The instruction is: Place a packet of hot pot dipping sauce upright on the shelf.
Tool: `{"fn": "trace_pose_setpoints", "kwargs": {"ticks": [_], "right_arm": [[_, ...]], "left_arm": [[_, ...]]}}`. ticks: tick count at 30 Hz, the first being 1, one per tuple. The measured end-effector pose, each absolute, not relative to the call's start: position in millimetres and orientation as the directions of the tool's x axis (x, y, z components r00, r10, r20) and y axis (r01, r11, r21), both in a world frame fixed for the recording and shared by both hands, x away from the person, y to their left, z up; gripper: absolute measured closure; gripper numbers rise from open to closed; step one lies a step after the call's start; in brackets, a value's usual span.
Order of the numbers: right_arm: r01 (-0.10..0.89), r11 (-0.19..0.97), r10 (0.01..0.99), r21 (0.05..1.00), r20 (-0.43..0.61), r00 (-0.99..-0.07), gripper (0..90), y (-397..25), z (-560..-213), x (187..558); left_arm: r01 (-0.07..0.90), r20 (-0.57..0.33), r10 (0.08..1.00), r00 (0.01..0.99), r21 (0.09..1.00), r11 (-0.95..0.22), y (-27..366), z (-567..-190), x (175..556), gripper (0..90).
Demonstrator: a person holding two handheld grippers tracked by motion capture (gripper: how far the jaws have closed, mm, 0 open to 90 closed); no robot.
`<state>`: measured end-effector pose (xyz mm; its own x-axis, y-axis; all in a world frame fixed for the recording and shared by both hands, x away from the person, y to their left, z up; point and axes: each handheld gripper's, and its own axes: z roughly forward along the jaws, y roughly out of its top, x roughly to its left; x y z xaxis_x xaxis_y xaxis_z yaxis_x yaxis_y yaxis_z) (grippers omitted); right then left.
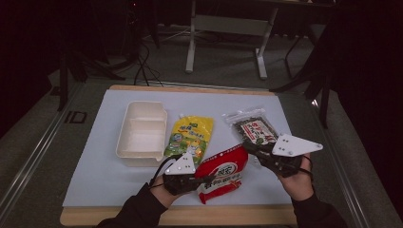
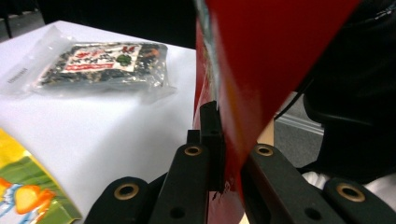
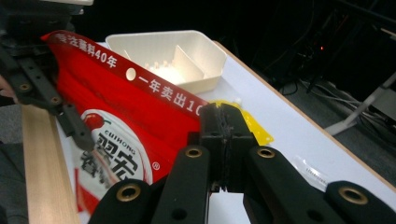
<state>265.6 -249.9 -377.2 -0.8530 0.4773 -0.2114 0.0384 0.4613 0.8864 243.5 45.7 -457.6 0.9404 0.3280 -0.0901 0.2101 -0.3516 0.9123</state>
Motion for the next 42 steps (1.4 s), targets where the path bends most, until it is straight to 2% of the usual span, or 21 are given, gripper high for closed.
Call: {"fn": "trace_pose_setpoints", "kwargs": {"ticks": [5, 6, 7, 8, 10, 12, 16, 20, 25, 31, 37, 40, 41, 42], "right_arm": [[0.027, 0.435, 0.465, 0.9, -0.198, -0.863, 88.0, -253, -372, 262], [0.026, 0.425, 0.459, 0.905, -0.19, -0.868, 84.5, -253, -372, 263], [0.049, 0.413, 0.451, 0.91, -0.157, -0.879, 70.3, -254, -373, 267], [0.055, 0.409, 0.46, 0.911, -0.153, -0.875, 64.1, -253, -375, 268], [0.067, 0.407, 0.453, 0.911, -0.138, -0.881, 60.8, -253, -377, 270], [0.096, 0.41, 0.438, 0.907, -0.103, -0.893, 50.6, -251, -384, 277], [0.124, 0.419, 0.395, 0.899, -0.058, -0.917, 46.7, -247, -392, 284], [0.14, 0.456, 0.318, 0.879, -0.014, -0.948, 46.7, -235, -404, 286], [0.133, 0.483, 0.295, 0.865, -0.018, -0.955, 47.3, -227, -409, 287], [0.143, 0.491, 0.269, 0.86, 0.007, -0.963, 54.2, -229, -409, 289], [0.156, 0.505, 0.244, 0.849, 0.034, -0.969, 55.0, -228, -414, 291], [0.157, 0.508, 0.238, 0.847, 0.037, -0.971, 59.5, -228, -415, 291], [0.147, 0.515, 0.23, 0.845, 0.03, -0.973, 66.1, -227, -415, 292], [0.147, 0.515, 0.23, 0.845, 0.03, -0.973, 66.1, -227, -415, 292]], "left_arm": [[0.196, -0.066, 0.343, 0.937, 0.913, -0.358, 53, -448, 247, 90.0], [0.187, -0.055, 0.344, 0.937, 0.913, -0.363, 54, -447, 247, 90.0], [0.181, -0.052, 0.337, 0.94, 0.914, -0.362, 56, -444, 247, 90.0], [0.181, -0.052, 0.337, 0.94, 0.914, -0.362, 56, -444, 247, 90.0], [0.177, -0.051, 0.331, 0.942, 0.916, -0.361, 59, -442, 248, 90.0], [0.168, -0.044, 0.328, 0.944, 0.917, -0.361, 60, -440, 247, 90.0], [0.161, -0.04, 0.328, 0.944, 0.922, -0.351, 63, -437, 247, 90.0], [0.154, -0.036, 0.326, 0.945, 0.926, -0.343, 64, -430, 246, 90.0], [0.149, -0.029, 0.337, 0.941, 0.93, -0.337, 65, -427, 246, 90.0], [0.166, -0.048, 0.347, 0.937, 0.933, -0.319, 67, -428, 248, 90.0], [0.171, -0.049, 0.357, 0.933, 0.932, -0.32, 67, -430, 248, 90.0], [0.174, -0.048, 0.367, 0.929, 0.932, -0.318, 68, -431, 248, 90.0], [0.181, -0.051, 0.375, 0.926, 0.93, -0.321, 69, -431, 249, 90.0], [0.181, -0.051, 0.375, 0.926, 0.93, -0.321, 69, -431, 249, 90.0]]}}
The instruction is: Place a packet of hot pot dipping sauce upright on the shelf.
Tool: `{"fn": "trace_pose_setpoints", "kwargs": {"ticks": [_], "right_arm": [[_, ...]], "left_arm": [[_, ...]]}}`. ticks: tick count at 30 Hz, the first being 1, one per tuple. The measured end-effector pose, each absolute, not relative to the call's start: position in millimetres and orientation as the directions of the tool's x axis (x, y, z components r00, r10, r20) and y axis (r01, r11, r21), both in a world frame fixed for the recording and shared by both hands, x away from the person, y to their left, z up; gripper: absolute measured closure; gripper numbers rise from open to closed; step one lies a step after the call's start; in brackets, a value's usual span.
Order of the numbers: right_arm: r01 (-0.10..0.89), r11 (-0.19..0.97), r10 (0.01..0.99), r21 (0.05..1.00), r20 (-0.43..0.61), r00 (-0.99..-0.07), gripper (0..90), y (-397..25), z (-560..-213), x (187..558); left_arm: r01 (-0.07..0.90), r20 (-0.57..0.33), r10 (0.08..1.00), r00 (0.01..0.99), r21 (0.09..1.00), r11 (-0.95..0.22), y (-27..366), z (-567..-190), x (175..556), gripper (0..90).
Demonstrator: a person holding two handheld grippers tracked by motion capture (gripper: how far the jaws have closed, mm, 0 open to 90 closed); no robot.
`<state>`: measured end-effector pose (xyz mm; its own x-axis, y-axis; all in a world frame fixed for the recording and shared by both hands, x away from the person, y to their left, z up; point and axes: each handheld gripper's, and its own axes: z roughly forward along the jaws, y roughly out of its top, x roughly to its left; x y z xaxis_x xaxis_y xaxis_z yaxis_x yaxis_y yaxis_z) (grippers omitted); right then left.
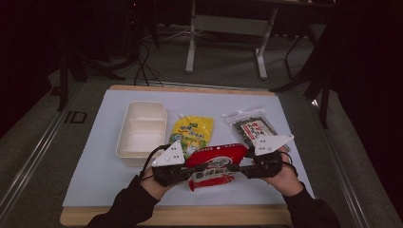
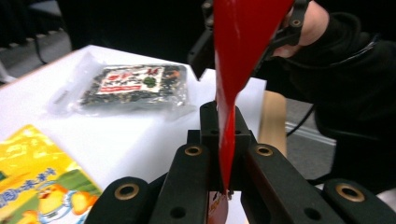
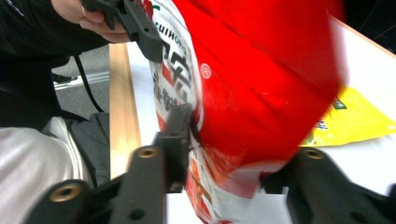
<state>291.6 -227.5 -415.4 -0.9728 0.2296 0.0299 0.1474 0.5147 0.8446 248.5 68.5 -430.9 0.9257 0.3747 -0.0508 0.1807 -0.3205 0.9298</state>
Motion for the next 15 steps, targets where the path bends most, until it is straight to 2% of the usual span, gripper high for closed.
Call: {"fn": "trace_pose_setpoints", "kwargs": {"ticks": [1, 2, 4, 15], "right_arm": [[0.149, 0.52, 0.22, 0.841, 0.036, -0.975, 66.1, -228, -415, 292], [0.144, 0.536, 0.197, 0.832, 0.042, -0.98, 80.3, -226, -417, 291], [0.127, 0.566, 0.171, 0.815, 0.034, -0.985, 87.7, -220, -419, 289], [0.097, 0.577, 0.178, 0.811, -0.008, -0.984, 90.0, -211, -412, 288]], "left_arm": [[0.181, -0.051, 0.375, 0.926, 0.93, -0.321, 69, -431, 249, 90.0], [0.182, -0.059, 0.369, 0.927, 0.934, -0.307, 69, -431, 249, 90.0], [0.169, -0.039, 0.371, 0.928, 0.93, -0.326, 66, -429, 247, 90.0], [0.168, -0.045, 0.379, 0.924, 0.94, -0.298, 73, -426, 248, 90.0]]}}
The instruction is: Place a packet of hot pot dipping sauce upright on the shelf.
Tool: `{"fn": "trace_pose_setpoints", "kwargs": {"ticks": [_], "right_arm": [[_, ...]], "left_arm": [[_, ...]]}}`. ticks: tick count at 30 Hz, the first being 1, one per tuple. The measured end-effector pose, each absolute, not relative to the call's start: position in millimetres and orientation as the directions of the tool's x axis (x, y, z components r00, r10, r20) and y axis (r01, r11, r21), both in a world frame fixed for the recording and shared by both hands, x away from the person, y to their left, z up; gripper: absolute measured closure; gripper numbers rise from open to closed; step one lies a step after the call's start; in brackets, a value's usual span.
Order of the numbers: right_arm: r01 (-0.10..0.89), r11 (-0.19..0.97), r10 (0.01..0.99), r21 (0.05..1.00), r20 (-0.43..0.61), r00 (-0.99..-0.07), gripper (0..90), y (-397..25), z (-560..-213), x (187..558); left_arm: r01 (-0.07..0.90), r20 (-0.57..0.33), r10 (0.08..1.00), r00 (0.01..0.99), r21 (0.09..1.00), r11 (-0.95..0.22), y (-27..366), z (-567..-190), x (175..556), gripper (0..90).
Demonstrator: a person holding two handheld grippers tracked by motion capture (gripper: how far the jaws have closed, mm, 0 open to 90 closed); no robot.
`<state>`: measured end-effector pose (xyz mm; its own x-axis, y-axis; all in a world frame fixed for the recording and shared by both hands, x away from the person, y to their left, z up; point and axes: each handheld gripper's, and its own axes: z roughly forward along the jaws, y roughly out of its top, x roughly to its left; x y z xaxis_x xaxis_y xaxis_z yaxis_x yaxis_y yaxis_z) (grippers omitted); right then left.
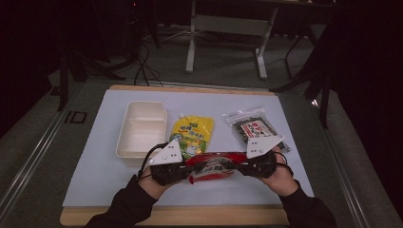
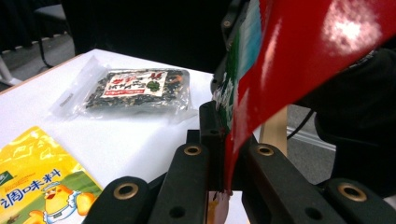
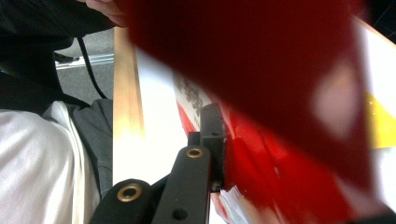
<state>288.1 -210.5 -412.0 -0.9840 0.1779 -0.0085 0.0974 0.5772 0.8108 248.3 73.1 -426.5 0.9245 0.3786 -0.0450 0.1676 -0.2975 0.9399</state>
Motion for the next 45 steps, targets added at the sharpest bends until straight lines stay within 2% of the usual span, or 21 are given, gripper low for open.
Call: {"fn": "trace_pose_setpoints", "kwargs": {"ticks": [3, 5, 6, 8, 9, 11, 13, 17, 21, 22, 25, 27, 32, 45], "right_arm": [[0.091, 0.578, 0.172, 0.811, -0.012, -0.985, 90.0, -210, -408, 289], [0.087, 0.576, 0.169, 0.813, -0.014, -0.985, 90.0, -209, -406, 290], [0.086, 0.572, 0.173, 0.816, -0.017, -0.985, 90.0, -209, -404, 290], [0.086, 0.566, 0.173, 0.82, -0.016, -0.985, 90.0, -210, -402, 292], [0.089, 0.561, 0.178, 0.823, -0.015, -0.984, 90.0, -211, -400, 293], [0.083, 0.557, 0.18, 0.827, -0.022, -0.983, 90.0, -212, -396, 295], [0.082, 0.556, 0.187, 0.827, -0.028, -0.982, 90.0, -212, -393, 297], [0.08, 0.555, 0.188, 0.828, -0.031, -0.982, 90.0, -210, -388, 302], [0.083, 0.539, 0.197, 0.838, -0.03, -0.98, 90.0, -209, -382, 308], [0.087, 0.533, 0.204, 0.842, -0.028, -0.979, 90.0, -209, -380, 310], [0.085, 0.522, 0.212, 0.848, -0.033, -0.977, 90.0, -209, -375, 316], [0.084, 0.525, 0.219, 0.847, -0.039, -0.975, 90.0, -208, -371, 320], [0.089, 0.521, 0.23, 0.849, -0.039, -0.972, 90.0, -203, -365, 330], [0.1, 0.515, 0.25, 0.851, -0.038, -0.967, 90.0, -177, -356, 363]], "left_arm": [[0.162, -0.041, 0.377, 0.925, 0.942, -0.295, 75, -424, 248, 87.7], [0.161, -0.039, 0.387, 0.921, 0.944, -0.288, 78, -424, 248, 74.2], [0.157, -0.034, 0.399, 0.917, 0.946, -0.282, 80, -424, 248, 72.5], [0.163, -0.035, 0.42, 0.907, 0.948, -0.274, 83, -425, 247, 61.6], [0.162, -0.033, 0.433, 0.901, 0.95, -0.266, 86, -426, 247, 61.3], [0.167, -0.039, 0.443, 0.895, 0.953, -0.253, 90, -427, 246, 53.5], [0.162, -0.035, 0.446, 0.894, 0.955, -0.248, 93, -428, 245, 49.7], [0.17, -0.049, 0.458, 0.888, 0.958, -0.229, 97, -431, 244, 35.7], [0.181, -0.062, 0.468, 0.881, 0.96, -0.213, 101, -435, 244, 15.2], [0.188, -0.07, 0.481, 0.874, 0.961, -0.202, 104, -438, 243, 14.9], [0.192, -0.072, 0.492, 0.867, 0.961, -0.197, 109, -442, 240, 5.4], [0.197, -0.072, 0.505, 0.86, 0.96, -0.199, 112, -445, 238, 2.8], [0.206, -0.083, 0.53, 0.844, 0.962, -0.177, 121, -455, 233, 2.8], [0.233, -0.075, 0.551, 0.831, 0.946, -0.224, 132, -495, 218, 2.9]]}}
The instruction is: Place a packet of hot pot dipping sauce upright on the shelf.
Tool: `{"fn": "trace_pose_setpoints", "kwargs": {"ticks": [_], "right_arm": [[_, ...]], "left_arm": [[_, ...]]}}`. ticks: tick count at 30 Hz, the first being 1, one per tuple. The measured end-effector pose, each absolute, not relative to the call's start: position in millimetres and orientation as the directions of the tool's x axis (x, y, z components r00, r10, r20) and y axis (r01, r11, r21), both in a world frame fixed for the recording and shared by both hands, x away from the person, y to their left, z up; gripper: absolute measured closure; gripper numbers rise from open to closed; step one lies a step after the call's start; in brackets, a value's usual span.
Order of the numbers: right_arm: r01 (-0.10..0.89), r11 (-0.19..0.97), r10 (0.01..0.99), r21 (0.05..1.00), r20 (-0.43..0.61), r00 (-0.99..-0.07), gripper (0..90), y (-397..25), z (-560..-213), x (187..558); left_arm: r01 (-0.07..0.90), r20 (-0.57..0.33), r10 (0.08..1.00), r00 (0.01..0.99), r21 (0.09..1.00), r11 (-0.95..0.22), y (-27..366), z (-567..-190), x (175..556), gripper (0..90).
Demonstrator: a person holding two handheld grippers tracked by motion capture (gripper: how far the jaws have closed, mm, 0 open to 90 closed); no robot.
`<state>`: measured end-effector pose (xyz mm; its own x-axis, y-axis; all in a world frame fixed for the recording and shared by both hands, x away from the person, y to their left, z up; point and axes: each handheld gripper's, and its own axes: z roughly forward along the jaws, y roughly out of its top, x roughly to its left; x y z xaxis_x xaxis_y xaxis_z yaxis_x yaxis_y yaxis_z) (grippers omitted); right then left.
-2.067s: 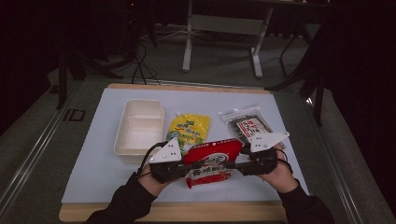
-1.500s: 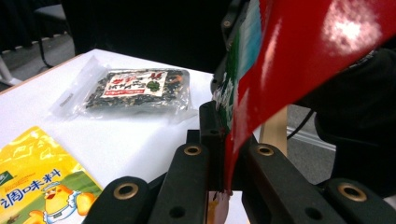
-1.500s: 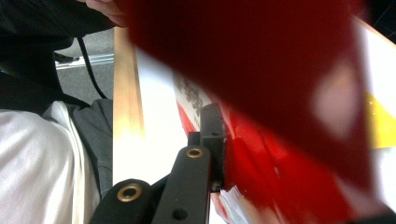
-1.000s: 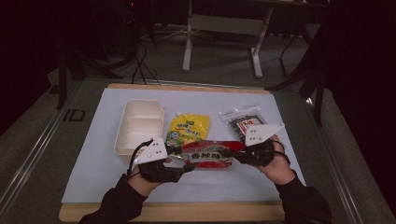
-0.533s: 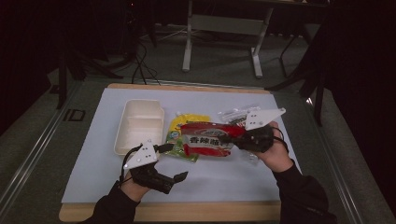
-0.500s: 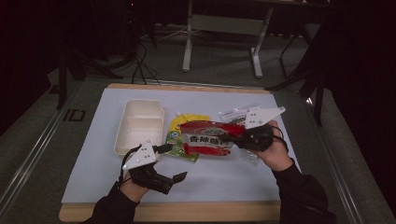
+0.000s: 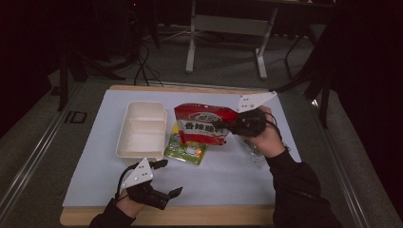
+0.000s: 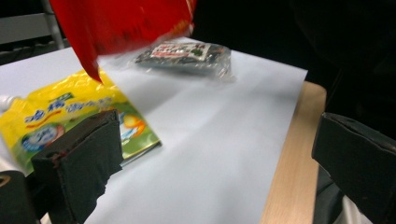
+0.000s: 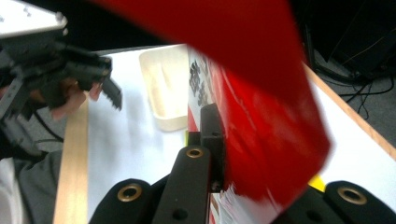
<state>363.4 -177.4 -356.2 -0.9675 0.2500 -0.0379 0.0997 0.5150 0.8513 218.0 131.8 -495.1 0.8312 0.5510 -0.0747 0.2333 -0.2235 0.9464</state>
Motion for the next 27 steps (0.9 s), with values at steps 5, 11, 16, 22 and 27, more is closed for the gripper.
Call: {"fn": "trace_pose_setpoints", "kwargs": {"ticks": [5, 11, 16, 22, 27], "right_arm": [[0.098, 0.508, 0.254, 0.856, -0.04, -0.966, 90.0, -166, -351, 377], [0.099, 0.493, 0.266, 0.865, -0.042, -0.963, 90.0, -151, -346, 389], [0.104, 0.485, 0.266, 0.868, -0.033, -0.963, 90.0, -137, -345, 400], [0.102, 0.479, 0.262, 0.872, -0.031, -0.965, 90.0, -120, -343, 409], [0.103, 0.461, 0.259, 0.881, -0.023, -0.966, 90.0, -101, -343, 419]], "left_arm": [[0.215, -0.055, 0.559, 0.828, 0.95, -0.225, 135, -505, 216, 2.9], [0.197, -0.037, 0.555, 0.831, 0.952, -0.232, 134, -510, 214, 2.9], [0.201, -0.047, 0.543, 0.839, 0.953, -0.228, 132, -514, 214, 2.9], [0.199, -0.042, 0.535, 0.844, 0.95, -0.24, 132, -518, 213, 2.9], [0.2, -0.046, 0.531, 0.846, 0.951, -0.237, 132, -521, 213, 2.9]]}}
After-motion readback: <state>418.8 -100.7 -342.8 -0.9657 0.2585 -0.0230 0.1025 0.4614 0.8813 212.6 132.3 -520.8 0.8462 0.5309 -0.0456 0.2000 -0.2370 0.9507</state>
